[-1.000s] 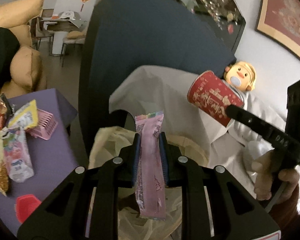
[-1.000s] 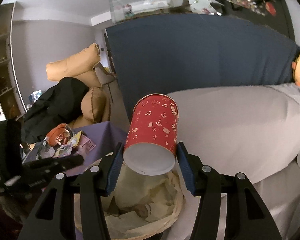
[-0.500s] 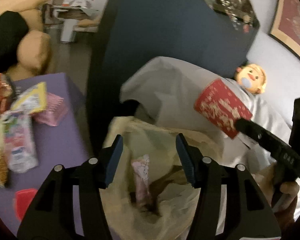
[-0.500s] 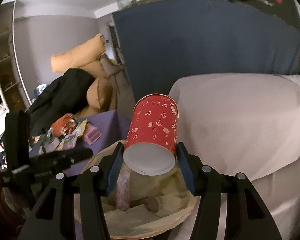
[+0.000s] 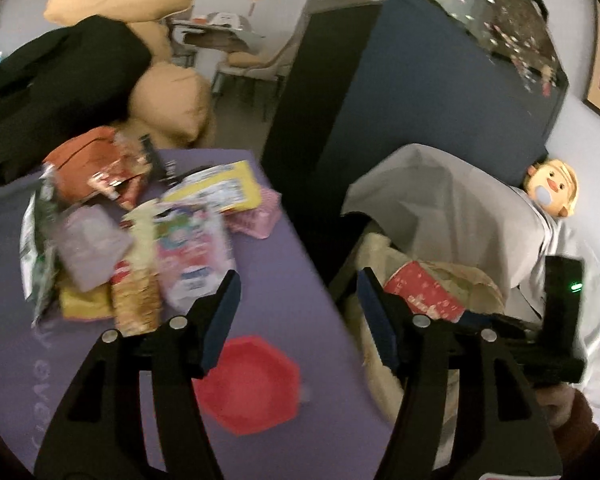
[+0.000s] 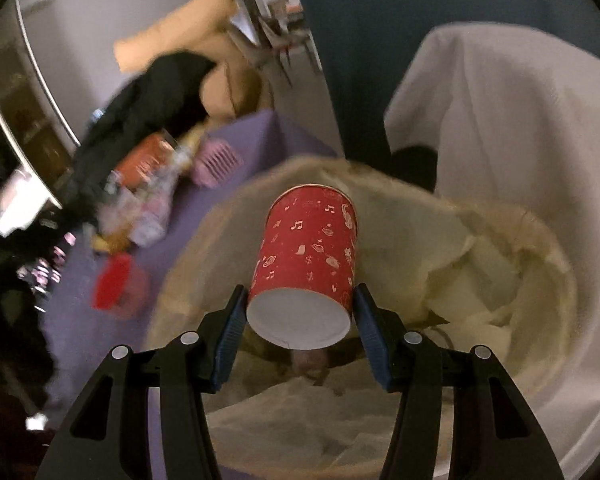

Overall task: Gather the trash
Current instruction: 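Carry the pink wrapper and red cup to the yellow trash bag and release both, then grasp the white-green milk carton with the left tool while the right tool grasps a pink snack bag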

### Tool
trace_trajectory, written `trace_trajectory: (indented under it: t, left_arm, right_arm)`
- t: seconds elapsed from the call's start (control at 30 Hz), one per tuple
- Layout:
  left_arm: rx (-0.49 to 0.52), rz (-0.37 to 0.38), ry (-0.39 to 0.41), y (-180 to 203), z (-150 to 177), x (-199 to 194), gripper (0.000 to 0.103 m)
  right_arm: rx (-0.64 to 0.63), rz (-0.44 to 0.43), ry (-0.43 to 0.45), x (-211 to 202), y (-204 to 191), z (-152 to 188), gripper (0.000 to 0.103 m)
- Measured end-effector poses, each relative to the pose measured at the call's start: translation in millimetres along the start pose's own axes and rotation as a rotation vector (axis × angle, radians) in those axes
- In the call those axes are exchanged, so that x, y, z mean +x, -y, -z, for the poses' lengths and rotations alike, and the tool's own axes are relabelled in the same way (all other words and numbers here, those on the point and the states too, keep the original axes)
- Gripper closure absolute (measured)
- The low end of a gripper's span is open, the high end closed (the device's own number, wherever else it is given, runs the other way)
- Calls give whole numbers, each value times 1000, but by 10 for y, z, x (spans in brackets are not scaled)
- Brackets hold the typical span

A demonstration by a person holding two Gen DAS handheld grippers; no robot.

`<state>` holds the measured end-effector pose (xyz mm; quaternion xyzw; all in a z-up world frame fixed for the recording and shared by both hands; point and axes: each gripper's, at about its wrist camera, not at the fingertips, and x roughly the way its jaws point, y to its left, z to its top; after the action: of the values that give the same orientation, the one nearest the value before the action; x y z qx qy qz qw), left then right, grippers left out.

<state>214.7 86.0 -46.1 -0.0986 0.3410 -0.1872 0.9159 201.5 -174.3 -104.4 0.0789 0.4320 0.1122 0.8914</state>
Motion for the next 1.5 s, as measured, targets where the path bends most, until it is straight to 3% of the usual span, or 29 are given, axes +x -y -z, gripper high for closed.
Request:
trace_trajectory:
  t: [0.23,0.33,0.43,0.7,1.0,1.33,1.5]
  left_arm:
    - [-68,-42,4,-429,84,-108,45]
    - [-98,-55,10,-576,102,-141,45]
    - [-126,-70,16,-730,134,-180,45]
    - [-171,-135,30,-1052,205,-320,45]
    - [-244,-198,56,-1408,257,-508,45]
    - [-300,-263,64,-1869,296,-662,44]
    - [-320,-223,68,-2184,48,-531,41]
  right_arm:
    - [15,156,-101,463,181,69,52]
    - [47,147,-125,494,204,79,52]
    - [54,99,-114,413,177,106,52]
    - [-21,167,-1,-46,-7,9,47]
    - [-34,72,188,-515,-294,-245,46]
    - [-241,10,193,-240,-1200,-468,46]
    - [-271,-25,121,146,-1459,-540,46]
